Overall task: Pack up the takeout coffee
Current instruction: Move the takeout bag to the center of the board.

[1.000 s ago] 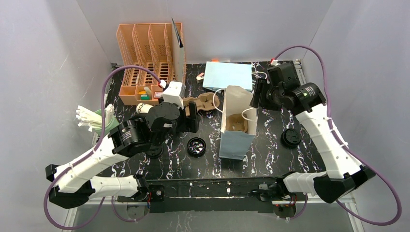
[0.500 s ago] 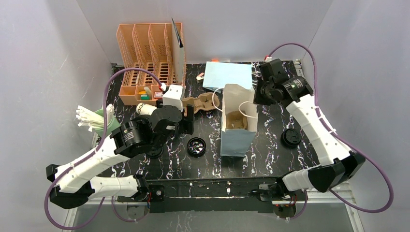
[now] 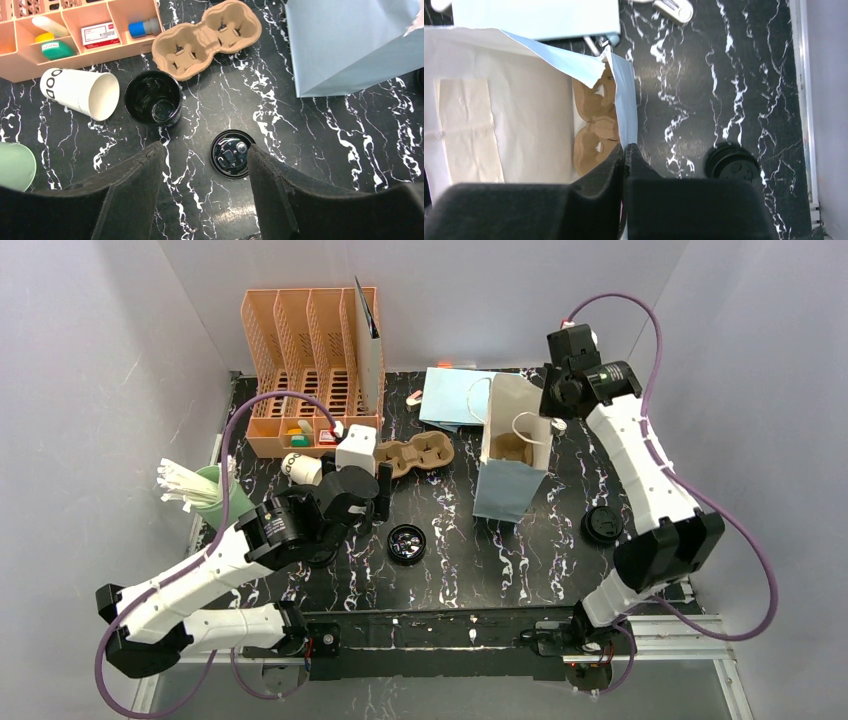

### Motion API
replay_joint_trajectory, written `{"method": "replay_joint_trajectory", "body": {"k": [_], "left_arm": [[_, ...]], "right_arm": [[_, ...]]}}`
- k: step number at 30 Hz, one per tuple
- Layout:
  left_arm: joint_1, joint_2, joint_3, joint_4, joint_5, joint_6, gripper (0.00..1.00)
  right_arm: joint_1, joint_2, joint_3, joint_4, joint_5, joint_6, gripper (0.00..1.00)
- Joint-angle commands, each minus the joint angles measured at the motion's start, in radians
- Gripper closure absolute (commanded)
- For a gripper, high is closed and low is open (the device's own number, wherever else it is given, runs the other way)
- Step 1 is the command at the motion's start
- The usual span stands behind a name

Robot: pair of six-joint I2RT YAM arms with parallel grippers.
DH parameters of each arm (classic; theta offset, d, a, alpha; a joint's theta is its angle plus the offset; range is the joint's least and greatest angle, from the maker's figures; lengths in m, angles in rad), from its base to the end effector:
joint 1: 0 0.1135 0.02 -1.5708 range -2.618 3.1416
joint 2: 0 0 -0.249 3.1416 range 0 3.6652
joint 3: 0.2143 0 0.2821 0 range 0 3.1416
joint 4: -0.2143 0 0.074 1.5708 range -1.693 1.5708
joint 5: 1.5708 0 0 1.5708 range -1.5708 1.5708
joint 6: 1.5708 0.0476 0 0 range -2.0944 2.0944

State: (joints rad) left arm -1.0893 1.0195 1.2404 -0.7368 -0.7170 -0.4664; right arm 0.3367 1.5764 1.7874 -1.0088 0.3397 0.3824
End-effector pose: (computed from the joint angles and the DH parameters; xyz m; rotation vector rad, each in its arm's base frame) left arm 0.1393 -0.1991 0.3903 0.1891 1.9525 -0.2718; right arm 0.3463 0.1044 0.3938 0.2136 2.3021 -0.0400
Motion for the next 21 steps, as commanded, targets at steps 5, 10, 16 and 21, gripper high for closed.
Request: {"method": "replay_joint_trajectory", "body": {"k": [5,10,16,21], "left_arm": [[0.176,-0.04,-0.069,0.065,0.11,0.024,0.4],[0.232,-0.039,-0.07,0.046,0.031,0.038,0.36],[0.311,-0.041,-0.099,0.052,-0.109,0.072,0.4],[0.336,-0.099,-0.214,0.182,-0.214,0.105,0.44]], "right_arm": [[-0.022,0.124,0.34,-0.066,0.054,-0.087,0.39],[-0.021,0.065,0.472,-0.067,-0.044,-0.166,0.27],[0.02,-0.04,0.464,-0.043,-0.329,-0.168,0.28],[0.271,-0.074,0.399,-0.002,-0.297,-0.137,0.31]]}}
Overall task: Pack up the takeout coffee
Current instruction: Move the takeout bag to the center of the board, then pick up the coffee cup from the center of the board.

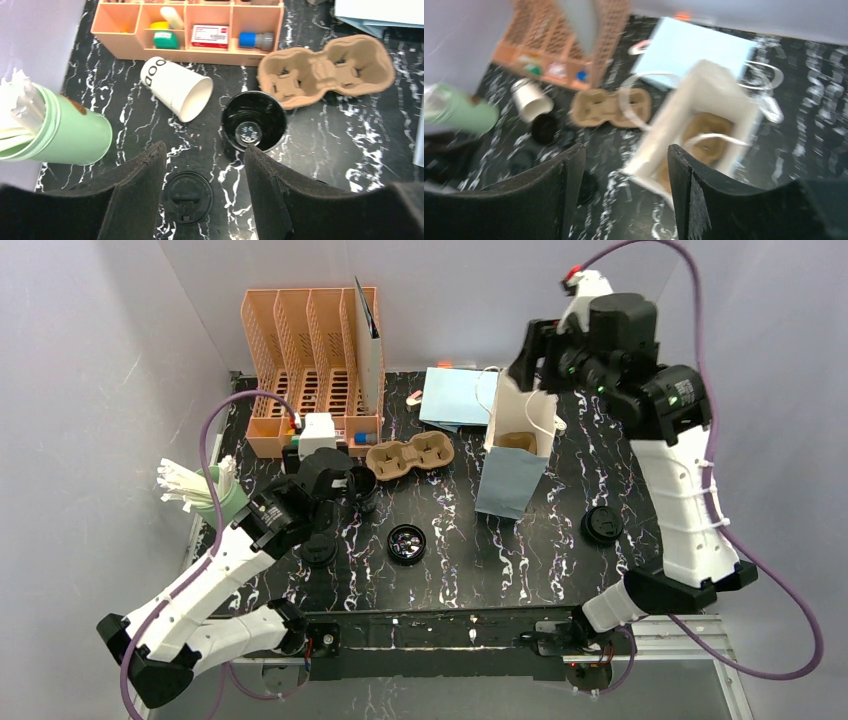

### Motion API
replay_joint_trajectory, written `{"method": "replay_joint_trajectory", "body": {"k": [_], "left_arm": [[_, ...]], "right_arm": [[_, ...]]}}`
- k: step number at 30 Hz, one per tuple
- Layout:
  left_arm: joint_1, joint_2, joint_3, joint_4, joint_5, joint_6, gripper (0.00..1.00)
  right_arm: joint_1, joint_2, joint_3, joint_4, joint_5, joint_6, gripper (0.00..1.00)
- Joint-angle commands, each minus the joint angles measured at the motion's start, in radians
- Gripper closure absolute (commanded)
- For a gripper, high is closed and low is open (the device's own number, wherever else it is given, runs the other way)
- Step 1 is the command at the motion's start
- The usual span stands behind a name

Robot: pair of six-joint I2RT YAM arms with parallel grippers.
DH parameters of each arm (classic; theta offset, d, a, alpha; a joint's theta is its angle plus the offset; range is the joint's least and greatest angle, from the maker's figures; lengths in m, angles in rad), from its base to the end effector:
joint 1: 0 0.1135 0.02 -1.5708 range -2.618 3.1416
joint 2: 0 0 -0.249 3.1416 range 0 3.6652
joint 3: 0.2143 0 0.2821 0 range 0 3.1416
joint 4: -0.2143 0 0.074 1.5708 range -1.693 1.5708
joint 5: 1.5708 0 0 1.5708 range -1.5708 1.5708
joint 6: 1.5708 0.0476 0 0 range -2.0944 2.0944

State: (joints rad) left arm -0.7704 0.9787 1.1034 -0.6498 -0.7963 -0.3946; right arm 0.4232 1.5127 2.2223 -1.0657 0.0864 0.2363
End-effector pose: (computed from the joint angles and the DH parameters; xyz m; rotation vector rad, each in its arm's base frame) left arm 0.1959 -0.1427 0.3601 -0.0963 1.9271 0.0641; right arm 0.2655 0.1151 0.5449 -0.1231 1.9381 0.3574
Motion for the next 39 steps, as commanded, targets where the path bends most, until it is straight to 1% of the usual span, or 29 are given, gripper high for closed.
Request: {"method": "replay_joint_trajectory", "body": {"k": [1,5,7,10,11,12,15,17,19,22,27,33,39], "left_arm": [[0.022,-0.07,-0.105,0.127,-0.143,0.04,0.44],[0.056,-0.078,-0.204,0.23,-0.157,0.069,0.4],[0.084,-0.073,-0.24,0.28,-0.14,0.089,0.38],[0.131,-0.062,-0.297,0.378,-0.081,0.155,0.37],[0.15,-0.05,-0.308,0.41,-0.046,0.176,0.35],[0.184,-0.031,-0.313,0.433,-0.012,0.189,0.32],[0.284,0.08,-0.288,0.43,0.113,0.221,0.22],[0.339,0.156,-0.257,0.416,0.18,0.234,0.18],[0.371,0.217,-0.235,0.42,0.23,0.257,0.17],[0.398,0.3,-0.196,0.423,0.26,0.293,0.17],[0.445,0.418,-0.119,0.385,0.252,0.316,0.23],[0.478,0.493,-0.097,0.374,0.246,0.339,0.25],[0.505,0.557,-0.062,0.354,0.254,0.34,0.34]], "right_arm": [[0.237,-0.013,-0.054,0.073,-0.027,0.016,0.32],[0.414,-0.032,-0.172,0.196,-0.032,0.035,0.35],[0.486,-0.031,-0.22,0.251,-0.028,0.036,0.36],[0.576,0.002,-0.24,0.289,-0.012,0.028,0.36],[0.599,0.009,-0.251,0.309,-0.006,0.024,0.36],[0.617,0.012,-0.261,0.33,-0.005,0.021,0.36],[0.651,0.002,-0.304,0.397,-0.015,0.012,0.37],[0.658,-0.014,-0.336,0.439,-0.027,0.01,0.37],[0.66,-0.034,-0.366,0.471,-0.034,0.006,0.37],[0.66,-0.051,-0.395,0.501,-0.035,-0.001,0.37],[0.659,-0.068,-0.415,0.514,-0.035,-0.01,0.37],[0.658,-0.089,-0.45,0.535,-0.014,-0.02,0.36],[0.66,-0.095,-0.472,0.542,-0.005,-0.024,0.36]]}}
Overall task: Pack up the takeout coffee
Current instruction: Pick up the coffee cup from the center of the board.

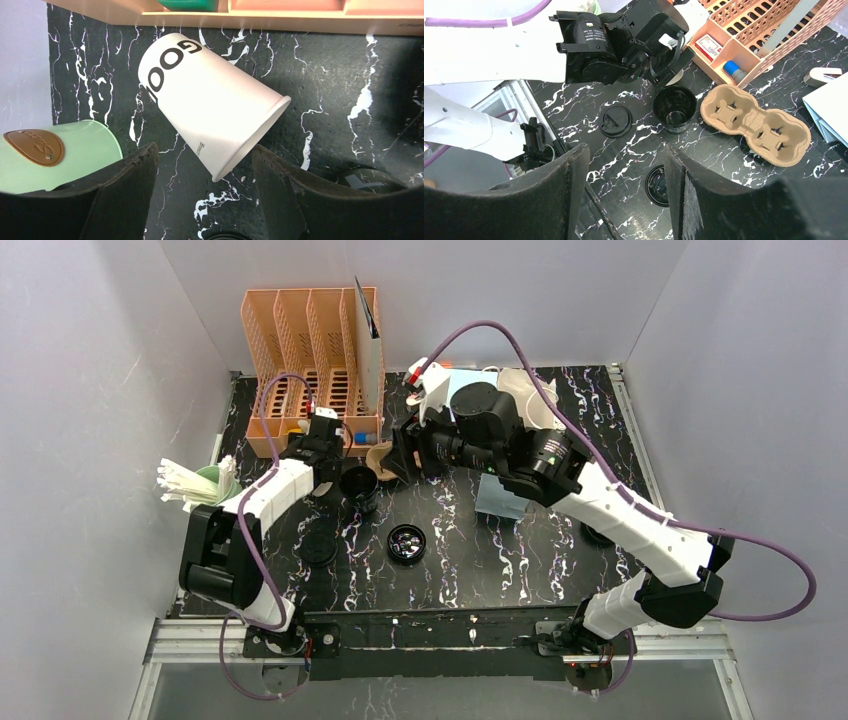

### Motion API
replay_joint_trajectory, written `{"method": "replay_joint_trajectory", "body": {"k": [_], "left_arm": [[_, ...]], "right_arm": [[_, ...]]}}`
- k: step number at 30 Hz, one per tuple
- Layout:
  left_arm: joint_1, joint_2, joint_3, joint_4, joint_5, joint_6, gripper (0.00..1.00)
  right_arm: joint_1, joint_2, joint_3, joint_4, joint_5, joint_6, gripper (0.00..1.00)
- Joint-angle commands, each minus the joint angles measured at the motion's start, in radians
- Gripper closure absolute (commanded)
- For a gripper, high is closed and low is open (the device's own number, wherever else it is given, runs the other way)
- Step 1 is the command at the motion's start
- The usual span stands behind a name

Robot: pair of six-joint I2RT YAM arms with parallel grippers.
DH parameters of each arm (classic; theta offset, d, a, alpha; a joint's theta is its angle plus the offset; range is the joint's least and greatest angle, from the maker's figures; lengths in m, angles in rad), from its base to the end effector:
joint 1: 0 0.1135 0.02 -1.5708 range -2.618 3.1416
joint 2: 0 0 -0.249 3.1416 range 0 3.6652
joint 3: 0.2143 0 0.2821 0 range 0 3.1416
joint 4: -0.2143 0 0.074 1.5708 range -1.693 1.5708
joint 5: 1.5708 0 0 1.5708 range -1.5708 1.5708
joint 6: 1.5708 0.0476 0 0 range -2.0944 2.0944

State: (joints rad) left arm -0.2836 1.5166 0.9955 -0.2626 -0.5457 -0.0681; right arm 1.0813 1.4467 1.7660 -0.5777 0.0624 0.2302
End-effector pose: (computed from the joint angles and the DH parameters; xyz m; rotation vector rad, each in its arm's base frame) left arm 0.3493 -0.0761 0.1960 -0.0179 2.2575 0.4549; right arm 0.1670 0.3071 0.4730 -0.7492 1.7646 0.8525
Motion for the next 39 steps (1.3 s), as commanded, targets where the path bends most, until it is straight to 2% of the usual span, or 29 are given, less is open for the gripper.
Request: {"method": "replay_joint_trajectory", "body": {"k": [1,6,9,15,17,21,25,30,33,39], "left_arm": [[0.021,0.03,0.052,-0.036,0.004,0.018,0.36],[0.025,0.095,0.095,-0.066,-0.044,0.029,0.42],[0.027,0.133,0.133,-0.094,-0.098,0.027,0.51],[0.026,0.091,0.179,-0.129,-0.192,0.008,0.93],[0.027,0.049,0.186,-0.127,-0.231,-0.005,0.99],[0.026,-0.034,0.209,-0.13,-0.255,-0.026,1.0],[0.027,-0.131,0.262,-0.189,-0.166,-0.086,1.0],[0.027,-0.239,0.408,-0.34,0.034,-0.177,1.0],[0.026,-0.306,0.481,-0.404,0.19,-0.226,1.0],[0.027,-0.379,0.556,-0.517,0.47,-0.32,1.0]], "right_arm": [[0.001,-0.032,-0.019,0.057,0.021,-0.019,0.36],[0.002,-0.037,-0.032,0.065,0.031,-0.024,0.36],[0.001,-0.041,-0.042,0.07,0.037,-0.024,0.36],[0.001,-0.056,-0.068,0.075,0.052,-0.024,0.36],[0.001,-0.06,-0.076,0.076,0.055,-0.024,0.36],[0.002,-0.062,-0.089,0.074,0.065,-0.024,0.36],[0.002,-0.065,-0.111,0.063,0.07,-0.022,0.36],[0.001,-0.082,-0.192,0.037,0.085,0.012,0.36],[0.001,-0.101,-0.293,0.054,0.071,0.055,0.37],[0.007,-0.113,-0.514,0.124,-0.068,0.082,0.4]]}}
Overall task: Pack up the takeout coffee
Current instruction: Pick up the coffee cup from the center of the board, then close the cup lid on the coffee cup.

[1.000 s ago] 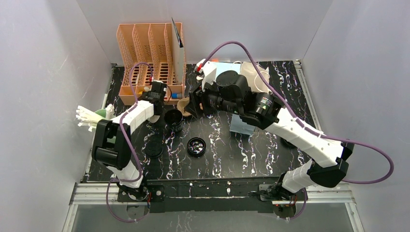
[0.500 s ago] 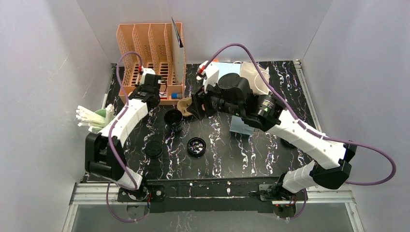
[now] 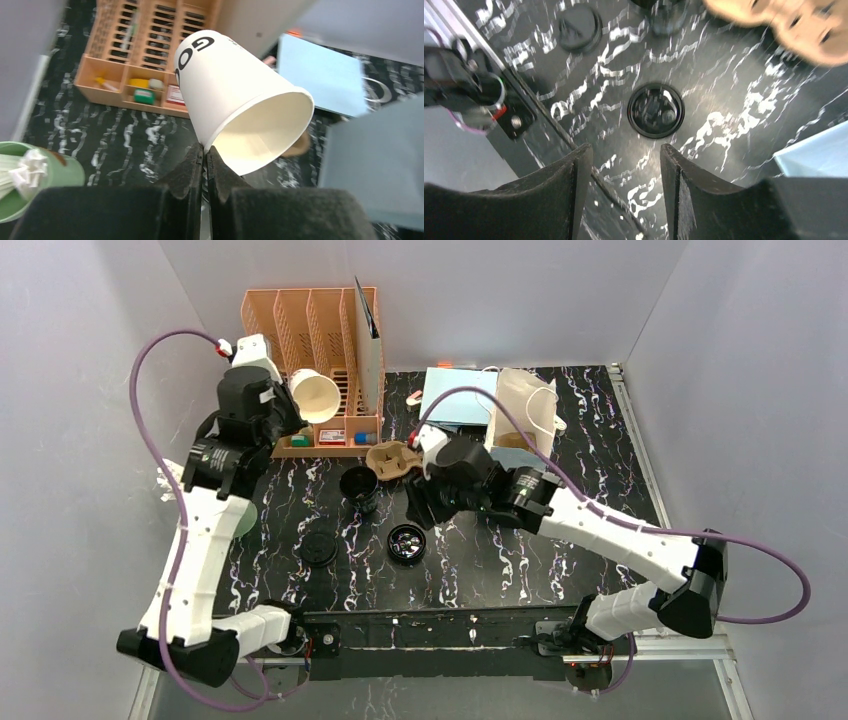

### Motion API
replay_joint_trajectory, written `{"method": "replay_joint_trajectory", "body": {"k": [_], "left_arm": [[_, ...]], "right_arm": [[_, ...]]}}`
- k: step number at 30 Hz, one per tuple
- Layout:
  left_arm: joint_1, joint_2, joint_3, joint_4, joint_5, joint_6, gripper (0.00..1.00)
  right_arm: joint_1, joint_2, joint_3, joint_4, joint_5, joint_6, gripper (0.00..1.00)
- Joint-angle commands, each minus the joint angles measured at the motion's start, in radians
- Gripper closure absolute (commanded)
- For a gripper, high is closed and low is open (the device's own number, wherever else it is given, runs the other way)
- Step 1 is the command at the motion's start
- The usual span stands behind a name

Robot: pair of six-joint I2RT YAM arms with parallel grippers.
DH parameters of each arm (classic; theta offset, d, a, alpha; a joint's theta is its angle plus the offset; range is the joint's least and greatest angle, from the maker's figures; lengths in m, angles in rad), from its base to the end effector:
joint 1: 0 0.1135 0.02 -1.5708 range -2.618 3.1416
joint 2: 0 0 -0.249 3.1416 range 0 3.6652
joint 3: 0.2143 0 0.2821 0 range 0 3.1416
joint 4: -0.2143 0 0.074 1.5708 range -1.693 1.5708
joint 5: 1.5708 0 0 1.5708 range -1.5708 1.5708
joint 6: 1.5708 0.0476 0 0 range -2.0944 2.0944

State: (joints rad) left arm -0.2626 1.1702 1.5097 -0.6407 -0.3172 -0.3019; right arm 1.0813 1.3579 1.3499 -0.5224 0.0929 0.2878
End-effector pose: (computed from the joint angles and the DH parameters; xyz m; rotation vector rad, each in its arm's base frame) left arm 0.2711 -0.0575 0.4558 -0.2535 1.8402 -0.0950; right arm 0.1676 0.3053 0.3533 -0.7897 2.0354 0.7119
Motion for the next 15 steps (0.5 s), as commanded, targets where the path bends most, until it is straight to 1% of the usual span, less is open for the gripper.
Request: {"method": "replay_joint_trajectory", "body": {"k": [1,4,7,11,15], "left_arm": [[0.006,-0.041,0.046,-0.157,0.275,-0.095,1.0],[0.006,-0.066,0.056,-0.22,0.308,-0.107,1.0],[0.006,-0.1,0.066,-0.271,0.28,-0.1,1.0],[0.005,-0.152,0.077,-0.341,0.185,-0.081,1.0],[0.006,-0.24,0.07,-0.391,0.083,-0.078,1.0]], "right_arm": [[0.019,-0.02,-0.124,0.079,-0.11,0.013,0.41],[0.068,-0.017,-0.231,0.179,-0.048,-0.051,0.43],[0.094,-0.014,-0.339,0.317,-0.029,-0.11,0.45],[0.118,0.007,-0.434,0.481,0.002,-0.17,0.46],[0.127,0.035,-0.46,0.583,0.022,-0.203,0.46]]}}
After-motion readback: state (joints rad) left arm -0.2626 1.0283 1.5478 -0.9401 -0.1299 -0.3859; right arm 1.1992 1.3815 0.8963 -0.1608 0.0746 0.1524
